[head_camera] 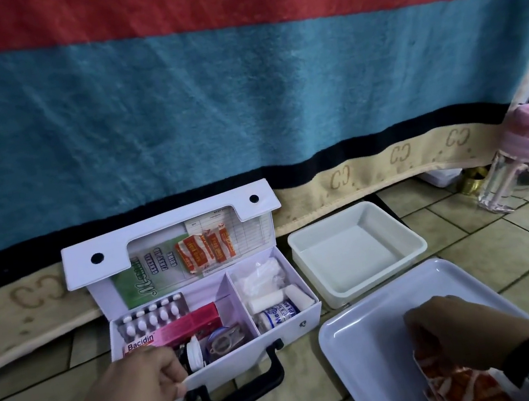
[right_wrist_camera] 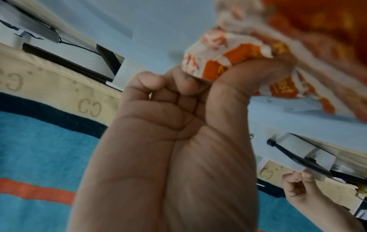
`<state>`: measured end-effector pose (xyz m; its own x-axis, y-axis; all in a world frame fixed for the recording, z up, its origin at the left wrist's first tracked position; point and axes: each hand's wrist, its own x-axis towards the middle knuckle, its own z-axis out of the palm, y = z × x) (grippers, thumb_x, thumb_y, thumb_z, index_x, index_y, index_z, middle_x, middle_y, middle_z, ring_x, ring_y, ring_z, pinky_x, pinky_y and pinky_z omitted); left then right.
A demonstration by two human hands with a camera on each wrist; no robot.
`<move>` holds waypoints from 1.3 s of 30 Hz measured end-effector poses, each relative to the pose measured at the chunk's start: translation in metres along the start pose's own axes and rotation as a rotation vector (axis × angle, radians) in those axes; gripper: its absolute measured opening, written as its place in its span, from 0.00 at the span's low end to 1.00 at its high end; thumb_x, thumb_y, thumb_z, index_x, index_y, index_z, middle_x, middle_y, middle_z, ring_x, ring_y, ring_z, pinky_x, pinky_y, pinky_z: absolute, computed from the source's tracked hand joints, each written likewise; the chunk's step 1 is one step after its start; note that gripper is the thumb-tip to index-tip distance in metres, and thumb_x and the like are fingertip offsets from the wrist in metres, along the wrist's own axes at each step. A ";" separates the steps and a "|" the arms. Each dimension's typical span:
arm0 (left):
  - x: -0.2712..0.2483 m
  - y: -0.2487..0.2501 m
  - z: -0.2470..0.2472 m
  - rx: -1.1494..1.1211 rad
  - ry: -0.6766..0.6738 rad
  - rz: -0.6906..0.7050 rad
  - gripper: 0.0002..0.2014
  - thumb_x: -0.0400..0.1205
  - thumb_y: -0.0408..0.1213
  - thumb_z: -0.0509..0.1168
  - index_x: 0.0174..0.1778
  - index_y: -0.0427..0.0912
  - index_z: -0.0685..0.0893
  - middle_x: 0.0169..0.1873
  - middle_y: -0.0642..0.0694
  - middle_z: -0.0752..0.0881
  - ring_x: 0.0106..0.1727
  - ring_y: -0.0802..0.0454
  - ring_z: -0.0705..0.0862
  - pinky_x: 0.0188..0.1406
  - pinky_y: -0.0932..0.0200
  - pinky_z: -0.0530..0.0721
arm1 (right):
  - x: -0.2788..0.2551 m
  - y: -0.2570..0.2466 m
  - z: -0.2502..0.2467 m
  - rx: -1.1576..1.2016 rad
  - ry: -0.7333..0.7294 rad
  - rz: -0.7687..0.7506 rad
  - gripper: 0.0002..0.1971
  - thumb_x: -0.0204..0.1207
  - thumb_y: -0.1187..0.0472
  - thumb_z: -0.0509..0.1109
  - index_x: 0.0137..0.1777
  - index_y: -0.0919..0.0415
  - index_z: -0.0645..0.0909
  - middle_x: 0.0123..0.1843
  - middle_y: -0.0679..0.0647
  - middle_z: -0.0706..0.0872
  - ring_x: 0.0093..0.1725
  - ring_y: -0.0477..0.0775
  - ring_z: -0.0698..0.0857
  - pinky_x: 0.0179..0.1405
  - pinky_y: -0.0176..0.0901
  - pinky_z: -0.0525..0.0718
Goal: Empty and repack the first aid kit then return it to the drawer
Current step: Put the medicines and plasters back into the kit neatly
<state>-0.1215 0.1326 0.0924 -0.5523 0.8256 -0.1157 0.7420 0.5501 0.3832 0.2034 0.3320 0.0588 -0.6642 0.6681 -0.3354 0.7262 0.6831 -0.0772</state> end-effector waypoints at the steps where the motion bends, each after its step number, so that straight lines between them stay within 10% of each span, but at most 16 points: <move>1: 0.001 -0.001 0.001 -0.008 0.005 0.001 0.22 0.66 0.34 0.76 0.23 0.72 0.79 0.24 0.71 0.83 0.31 0.67 0.80 0.29 0.69 0.71 | 0.000 0.001 0.001 -0.003 -0.013 0.011 0.08 0.71 0.50 0.66 0.33 0.43 0.72 0.34 0.37 0.76 0.46 0.45 0.81 0.49 0.36 0.79; 7: 0.003 -0.005 0.002 -0.023 0.004 0.000 0.16 0.67 0.37 0.76 0.21 0.63 0.81 0.26 0.67 0.84 0.32 0.69 0.80 0.28 0.73 0.68 | -0.002 -0.009 -0.025 -0.005 -0.044 0.007 0.15 0.72 0.52 0.69 0.25 0.44 0.73 0.36 0.40 0.82 0.43 0.41 0.82 0.50 0.33 0.80; 11: 0.002 -0.005 0.001 -0.009 0.003 -0.014 0.14 0.69 0.38 0.74 0.21 0.58 0.80 0.29 0.71 0.84 0.33 0.70 0.80 0.29 0.72 0.70 | -0.003 -0.025 -0.081 0.109 0.005 -0.032 0.10 0.64 0.45 0.78 0.32 0.45 0.80 0.34 0.29 0.84 0.35 0.32 0.80 0.33 0.27 0.76; 18: 0.001 -0.004 -0.001 -0.015 -0.006 0.020 0.12 0.72 0.35 0.69 0.26 0.56 0.80 0.33 0.94 0.69 0.32 0.74 0.79 0.28 0.76 0.69 | 0.055 -0.098 -0.106 0.747 0.124 -0.311 0.13 0.72 0.77 0.70 0.42 0.57 0.82 0.36 0.55 0.89 0.34 0.50 0.87 0.42 0.41 0.86; 23: 0.002 -0.007 0.001 -0.042 0.007 0.043 0.12 0.71 0.35 0.68 0.25 0.56 0.80 0.31 0.90 0.74 0.34 0.73 0.79 0.28 0.77 0.71 | 0.107 -0.121 -0.107 0.555 0.271 -0.312 0.07 0.74 0.68 0.72 0.38 0.55 0.86 0.39 0.54 0.89 0.39 0.46 0.83 0.47 0.44 0.82; 29: 0.006 -0.009 0.006 -0.058 0.047 0.037 0.11 0.68 0.32 0.61 0.24 0.53 0.77 0.27 0.61 0.85 0.34 0.71 0.80 0.28 0.77 0.72 | 0.121 -0.151 -0.139 1.273 0.539 -0.391 0.11 0.77 0.76 0.66 0.41 0.61 0.84 0.36 0.52 0.86 0.36 0.43 0.86 0.46 0.34 0.87; 34: 0.003 -0.010 0.005 -0.078 0.057 0.063 0.11 0.69 0.34 0.62 0.25 0.55 0.77 0.30 0.89 0.73 0.32 0.73 0.77 0.30 0.78 0.70 | 0.139 -0.156 -0.132 0.900 0.606 -0.321 0.02 0.73 0.69 0.74 0.41 0.64 0.87 0.37 0.51 0.84 0.35 0.44 0.81 0.44 0.37 0.82; 39: 0.005 -0.011 0.006 -0.100 0.050 0.050 0.12 0.69 0.33 0.61 0.26 0.57 0.78 0.30 0.86 0.76 0.34 0.74 0.79 0.31 0.77 0.72 | 0.142 -0.154 -0.135 0.879 0.696 -0.367 0.03 0.74 0.68 0.73 0.41 0.63 0.87 0.33 0.49 0.87 0.32 0.36 0.80 0.39 0.24 0.78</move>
<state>-0.1303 0.1309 0.0822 -0.5356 0.8431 -0.0491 0.7289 0.4909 0.4772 -0.0266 0.3619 0.1494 -0.6147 0.6767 0.4053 0.1633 0.6119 -0.7739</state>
